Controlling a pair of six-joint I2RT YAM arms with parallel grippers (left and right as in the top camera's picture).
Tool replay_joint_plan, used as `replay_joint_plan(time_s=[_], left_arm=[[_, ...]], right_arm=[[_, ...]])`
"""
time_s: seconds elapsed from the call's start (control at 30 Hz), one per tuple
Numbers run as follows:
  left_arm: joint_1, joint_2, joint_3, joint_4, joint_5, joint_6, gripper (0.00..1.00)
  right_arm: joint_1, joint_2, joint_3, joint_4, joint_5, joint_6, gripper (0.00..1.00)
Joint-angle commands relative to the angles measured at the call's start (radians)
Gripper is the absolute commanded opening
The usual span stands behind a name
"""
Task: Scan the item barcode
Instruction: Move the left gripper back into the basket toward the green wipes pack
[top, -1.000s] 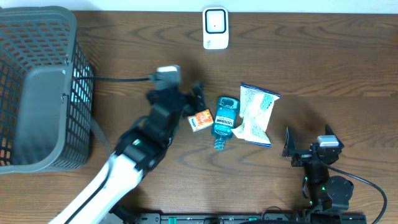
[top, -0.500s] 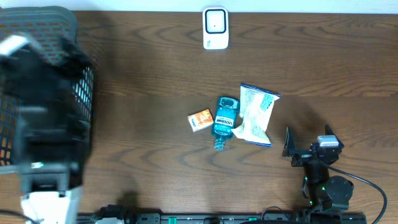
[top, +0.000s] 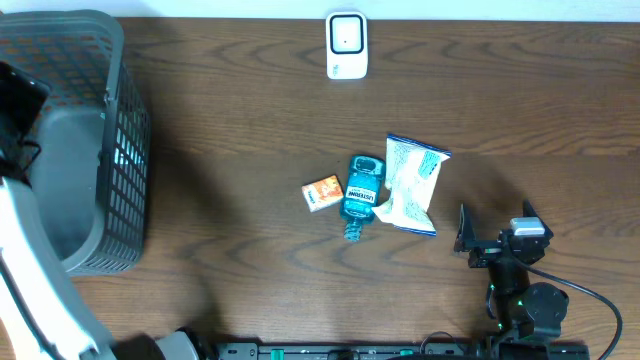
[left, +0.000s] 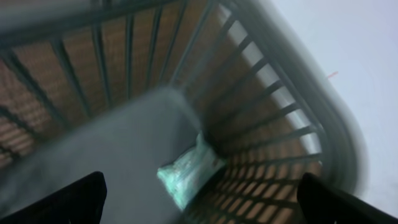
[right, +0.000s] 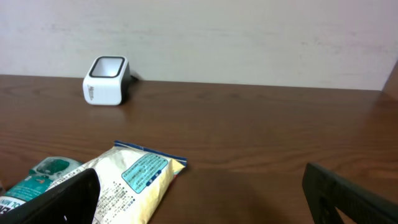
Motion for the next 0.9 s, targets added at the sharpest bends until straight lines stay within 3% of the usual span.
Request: replay_joint_plan(time_s=[0.0, 0.23, 0.87], left_arm=[[0.032, 0.099, 0.011, -0.011, 0.121, -0.104, 0.98], [0.060, 0.255, 0.010, -0.009, 0.305, -0.190, 0.98], [0.041, 0.440, 0.001, -0.112, 0.308, -0.139, 0.98]], right_arm=[[0.003, 0.000, -0.002, -0.003, 0.005, 0.006, 0.99], [0.003, 0.000, -0.002, -0.003, 0.005, 0.006, 0.99], [0.003, 0.000, -0.002, -0.003, 0.005, 0.006, 0.99]])
